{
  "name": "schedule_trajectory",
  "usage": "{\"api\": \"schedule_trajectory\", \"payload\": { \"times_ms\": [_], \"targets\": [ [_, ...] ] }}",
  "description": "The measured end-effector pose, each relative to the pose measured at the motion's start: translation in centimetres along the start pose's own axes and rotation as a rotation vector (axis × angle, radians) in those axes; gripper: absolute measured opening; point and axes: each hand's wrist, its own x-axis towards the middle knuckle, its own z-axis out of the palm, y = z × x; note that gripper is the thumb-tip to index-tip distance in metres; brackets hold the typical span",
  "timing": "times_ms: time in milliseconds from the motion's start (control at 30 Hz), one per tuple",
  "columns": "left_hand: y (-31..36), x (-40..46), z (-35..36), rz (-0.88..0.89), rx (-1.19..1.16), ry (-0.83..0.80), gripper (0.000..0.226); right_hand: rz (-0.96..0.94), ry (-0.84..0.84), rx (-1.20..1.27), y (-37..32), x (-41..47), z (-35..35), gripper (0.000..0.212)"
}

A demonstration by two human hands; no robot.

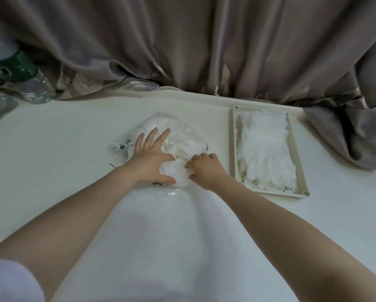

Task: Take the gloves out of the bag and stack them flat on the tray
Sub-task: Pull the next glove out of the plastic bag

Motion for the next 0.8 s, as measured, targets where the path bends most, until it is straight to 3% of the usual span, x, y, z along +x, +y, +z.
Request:
{"api": "schedule_trajectory", "payload": {
  "times_ms": [167,300,467,567,667,733,800],
  "targets": [
    [0.1,0.3,0.3,0.005,0.096,-0.051,0.064,0.087,0.172,0.275,1.7,-0.6,-0.5,0.037],
    [0.4,0.8,0.7,-0.002,0.054,-0.013,0.039,0.168,0.168,0.598,2.5,-1.5,-1.7,0.040],
    [0.8,1.2,1.2,-0.040,-0.125,0.158,0.027,0.128,0.240,0.299,1.3,-2.1,-1.6,0.061],
    [0.7,1.3,1.2,-0.020,-0.149,0.272,0.019,-0.028,0.313,0.231,0.5,-1.8,-1.2,0.042],
    [0.1,1.2,1.5,0.076,-0.157,0.427,0.026,0.022,0.264,0.235,0.5,-0.9,-0.9,0.031],
    [-0.1,1.2,1.7,0.210,-0.166,0.513,0.033,0.127,0.217,0.387,0.5,-0.3,-0.9,0.033],
    [0.1,1.3,1.7,0.320,-0.120,0.573,0.030,0.253,0.222,0.724,0.3,-0.1,-1.6,0.040]
  ]
}}
